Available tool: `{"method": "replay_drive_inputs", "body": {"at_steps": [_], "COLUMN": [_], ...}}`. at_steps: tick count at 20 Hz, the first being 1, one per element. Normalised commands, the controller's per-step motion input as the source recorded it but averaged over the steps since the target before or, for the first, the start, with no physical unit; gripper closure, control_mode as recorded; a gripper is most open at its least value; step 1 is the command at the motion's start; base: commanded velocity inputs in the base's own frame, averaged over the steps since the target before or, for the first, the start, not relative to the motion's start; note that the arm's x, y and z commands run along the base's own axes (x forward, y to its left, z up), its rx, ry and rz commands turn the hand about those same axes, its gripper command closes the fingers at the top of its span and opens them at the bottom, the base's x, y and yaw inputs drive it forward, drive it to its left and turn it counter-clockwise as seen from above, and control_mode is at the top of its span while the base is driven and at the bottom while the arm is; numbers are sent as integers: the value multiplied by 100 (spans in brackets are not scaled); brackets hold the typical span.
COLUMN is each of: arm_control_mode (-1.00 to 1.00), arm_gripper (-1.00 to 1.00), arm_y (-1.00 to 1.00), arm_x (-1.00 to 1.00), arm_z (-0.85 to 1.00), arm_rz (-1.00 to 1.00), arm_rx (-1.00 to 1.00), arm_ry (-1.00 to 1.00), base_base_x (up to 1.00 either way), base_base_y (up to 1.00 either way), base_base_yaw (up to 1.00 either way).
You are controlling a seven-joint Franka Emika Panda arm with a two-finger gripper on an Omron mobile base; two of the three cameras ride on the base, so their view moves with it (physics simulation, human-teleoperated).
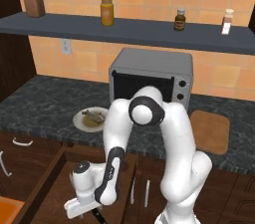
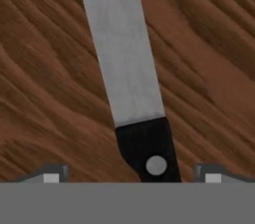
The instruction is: Pick up the knife from the drawer and place it on the cutting board. Then place the meat from the plate to the cutting board.
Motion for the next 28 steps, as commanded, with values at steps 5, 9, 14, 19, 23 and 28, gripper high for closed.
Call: {"method": "replay_drive_inputs", "body": {"at_steps": [5,9,14,19,23,28], "arm_control_mode": [-100,-100,-100,-100,-100,-100], "arm_gripper": [100,100,100,100,100,100], "arm_y": [14,0,4,3,0,3], "arm_x": [-1,0,-25,-37,-15,0], "arm_z": [-14,0,43,100,98,100], "arm_rz": [0,0,0,0,0,0], "arm_rx": [-4,0,0,0,-1,-4], "arm_ry": [0,-1,0,-1,-14,-3], "base_base_x": [0,0,0,0,0,0], "base_base_y": [0,0,0,0,0,0], "base_base_yaw": [0,0,0,0,0,0]}}
